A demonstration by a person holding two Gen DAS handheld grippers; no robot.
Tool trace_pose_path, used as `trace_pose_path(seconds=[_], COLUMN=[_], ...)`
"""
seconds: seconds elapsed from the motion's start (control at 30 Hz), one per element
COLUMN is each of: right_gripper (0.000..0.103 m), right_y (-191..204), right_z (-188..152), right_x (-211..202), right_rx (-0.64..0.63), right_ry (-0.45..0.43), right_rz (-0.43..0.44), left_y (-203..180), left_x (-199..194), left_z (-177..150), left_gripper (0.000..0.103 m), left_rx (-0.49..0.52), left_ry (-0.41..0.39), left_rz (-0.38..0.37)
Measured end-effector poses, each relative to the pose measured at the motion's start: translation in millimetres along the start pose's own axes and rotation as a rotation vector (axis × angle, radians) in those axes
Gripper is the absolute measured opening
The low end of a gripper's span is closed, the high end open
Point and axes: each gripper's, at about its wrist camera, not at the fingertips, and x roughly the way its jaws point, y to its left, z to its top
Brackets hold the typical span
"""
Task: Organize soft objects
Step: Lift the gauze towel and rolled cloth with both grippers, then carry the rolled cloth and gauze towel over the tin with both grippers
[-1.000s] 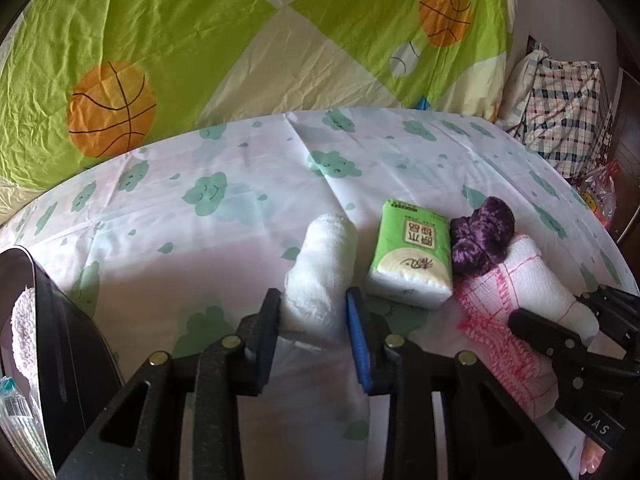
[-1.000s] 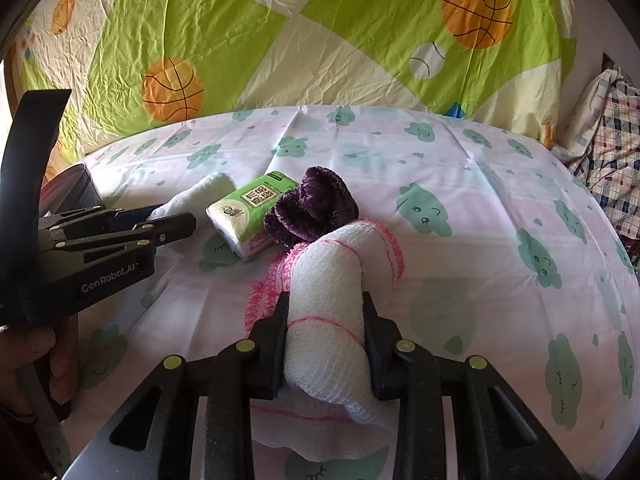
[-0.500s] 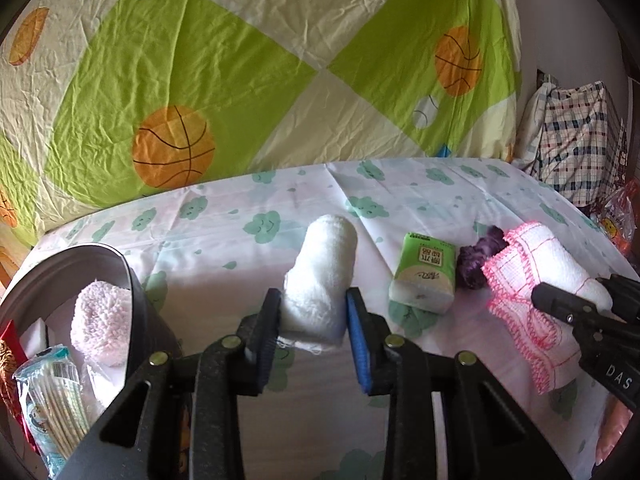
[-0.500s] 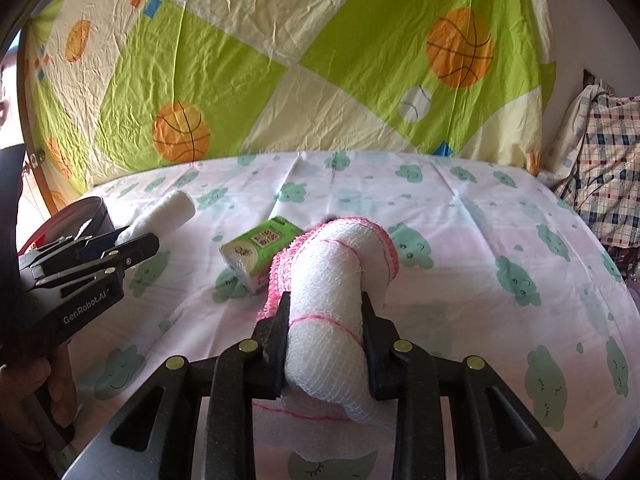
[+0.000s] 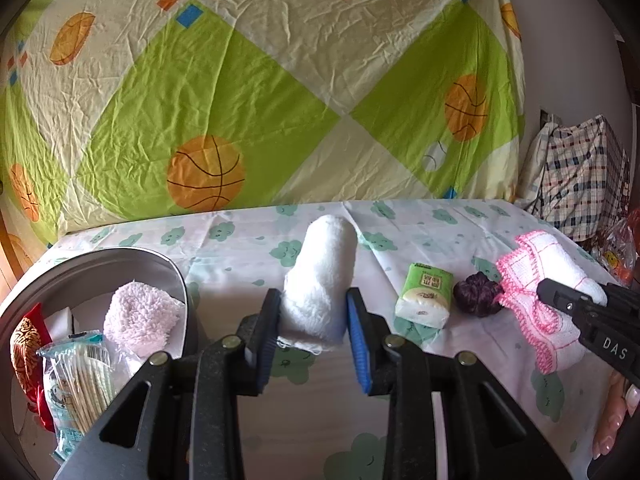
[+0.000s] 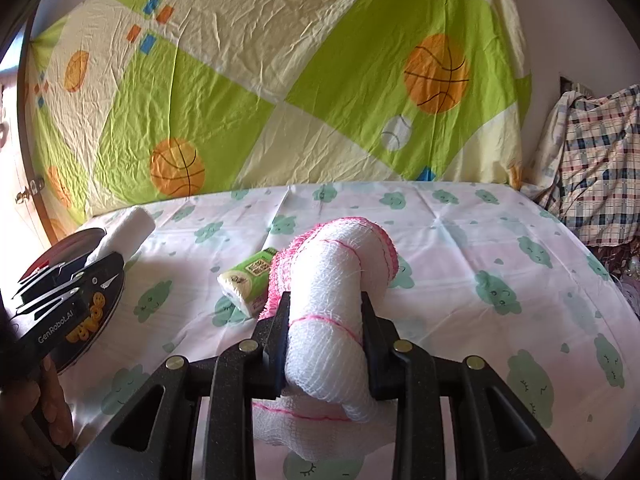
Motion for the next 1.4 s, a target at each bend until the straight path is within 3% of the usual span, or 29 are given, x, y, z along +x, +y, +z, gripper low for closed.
trace_pose_path(seconds=[0.3, 0.53, 1.4], right_gripper=[0.031, 0.031, 0.032], right_y=[-4.5, 10.4, 63.0], right_z=[-1.2, -2.6, -2.4], right_x=[-25.7, -40.2, -32.3], right_rx=[0.024, -0.030, -0.042], right_ry=[-0.137, -0.225, -0.241], right_rz=[-0.020, -0.046, 0.096], left_y=[7.4, 11.8, 31.6], left_x=[-16.3, -28.7, -46.3], left_z=[-3.5, -7.0, -15.4], left_gripper=[0.031, 0.031, 0.031], left_rx=[-0.035, -0.045, -0.093], left_ry=[-0.065, -0.105, -0.120], left_rz=[0.024, 0.032, 0.043])
